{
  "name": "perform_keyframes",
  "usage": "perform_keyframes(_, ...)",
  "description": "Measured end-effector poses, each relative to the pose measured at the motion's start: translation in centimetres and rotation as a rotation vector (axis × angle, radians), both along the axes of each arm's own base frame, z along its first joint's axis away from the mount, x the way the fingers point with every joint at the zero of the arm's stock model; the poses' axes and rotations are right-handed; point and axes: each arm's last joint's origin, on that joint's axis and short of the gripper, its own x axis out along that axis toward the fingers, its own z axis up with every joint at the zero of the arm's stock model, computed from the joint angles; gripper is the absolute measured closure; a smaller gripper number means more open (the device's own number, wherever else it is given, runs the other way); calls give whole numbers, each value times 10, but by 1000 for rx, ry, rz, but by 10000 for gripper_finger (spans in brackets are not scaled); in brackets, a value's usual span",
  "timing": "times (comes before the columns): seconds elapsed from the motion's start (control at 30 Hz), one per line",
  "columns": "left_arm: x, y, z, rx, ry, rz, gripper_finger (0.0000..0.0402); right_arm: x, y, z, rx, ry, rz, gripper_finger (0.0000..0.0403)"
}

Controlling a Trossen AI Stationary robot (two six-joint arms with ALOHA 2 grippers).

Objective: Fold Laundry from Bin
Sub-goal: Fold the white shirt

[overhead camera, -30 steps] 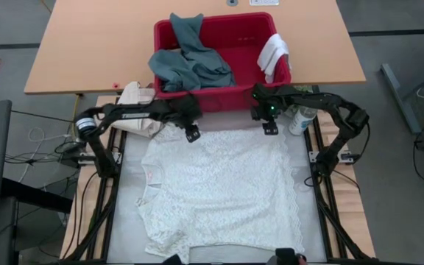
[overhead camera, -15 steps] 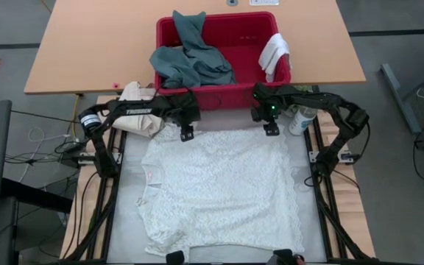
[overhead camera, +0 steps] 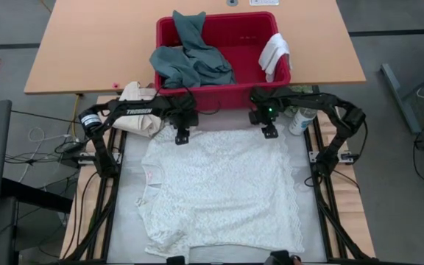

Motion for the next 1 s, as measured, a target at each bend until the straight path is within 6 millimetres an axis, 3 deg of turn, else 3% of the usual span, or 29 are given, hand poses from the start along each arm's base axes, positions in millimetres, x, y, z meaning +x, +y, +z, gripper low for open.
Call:
perform_keyframes(0.33,6,-11,-6,53,64,-46,214,-6,-3,-4,-10,27,-1,121)
perform_keyframes(0.67,1,7,46,156,-73,33,214,-7,-5,-2,-42,51,-4,121)
perform_keyframes(1.0,-21,71,45,290,-183,281,214,-6,-12,0,-140,61,-36,121)
